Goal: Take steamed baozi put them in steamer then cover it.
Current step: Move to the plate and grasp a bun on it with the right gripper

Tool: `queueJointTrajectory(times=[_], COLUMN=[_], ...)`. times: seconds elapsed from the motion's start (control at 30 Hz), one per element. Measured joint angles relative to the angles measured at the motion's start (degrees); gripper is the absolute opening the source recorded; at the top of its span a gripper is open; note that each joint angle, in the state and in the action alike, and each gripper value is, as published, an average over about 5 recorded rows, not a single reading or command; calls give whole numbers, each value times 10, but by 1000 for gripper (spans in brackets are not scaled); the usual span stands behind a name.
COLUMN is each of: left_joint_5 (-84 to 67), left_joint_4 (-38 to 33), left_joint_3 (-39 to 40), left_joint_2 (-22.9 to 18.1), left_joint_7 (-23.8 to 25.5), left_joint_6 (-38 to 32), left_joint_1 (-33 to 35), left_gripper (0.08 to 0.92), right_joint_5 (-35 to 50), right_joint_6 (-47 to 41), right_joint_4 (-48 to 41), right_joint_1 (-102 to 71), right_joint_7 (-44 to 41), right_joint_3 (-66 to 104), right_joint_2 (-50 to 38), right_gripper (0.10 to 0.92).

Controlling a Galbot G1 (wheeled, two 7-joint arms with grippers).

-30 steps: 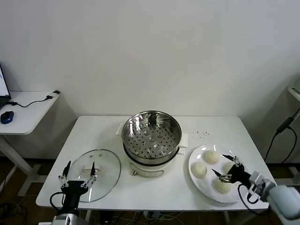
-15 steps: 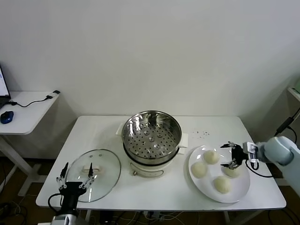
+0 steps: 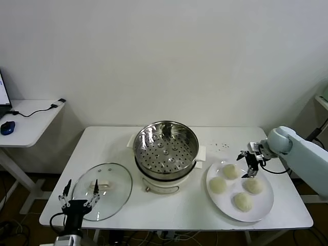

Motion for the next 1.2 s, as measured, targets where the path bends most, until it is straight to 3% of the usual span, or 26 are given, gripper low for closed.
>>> queueJointTrajectory(times=[0.6,0.93,1.2], left_joint_5=[-2,-3,-3], left_joint_4=[5,5,5], left_joint_3=[-4,-4,-4], left_joint_2=[2,1,0], left_joint_7=[-2,-3,-4], left_joint_6=[1,1,1], left_joint_1=[3,7,8], left_gripper=[823,823,823], right_joint_5=[8,0,1], right_joint_6=[-2,4,13], right_joint_4=[-51,-60,-59], right_joint_1=[27,32,40], right_joint_7=[-13,-20,-24], right_joint_3=[-53,-59,-62], right_joint_2=[60,64,63], right_gripper=[821,731,706])
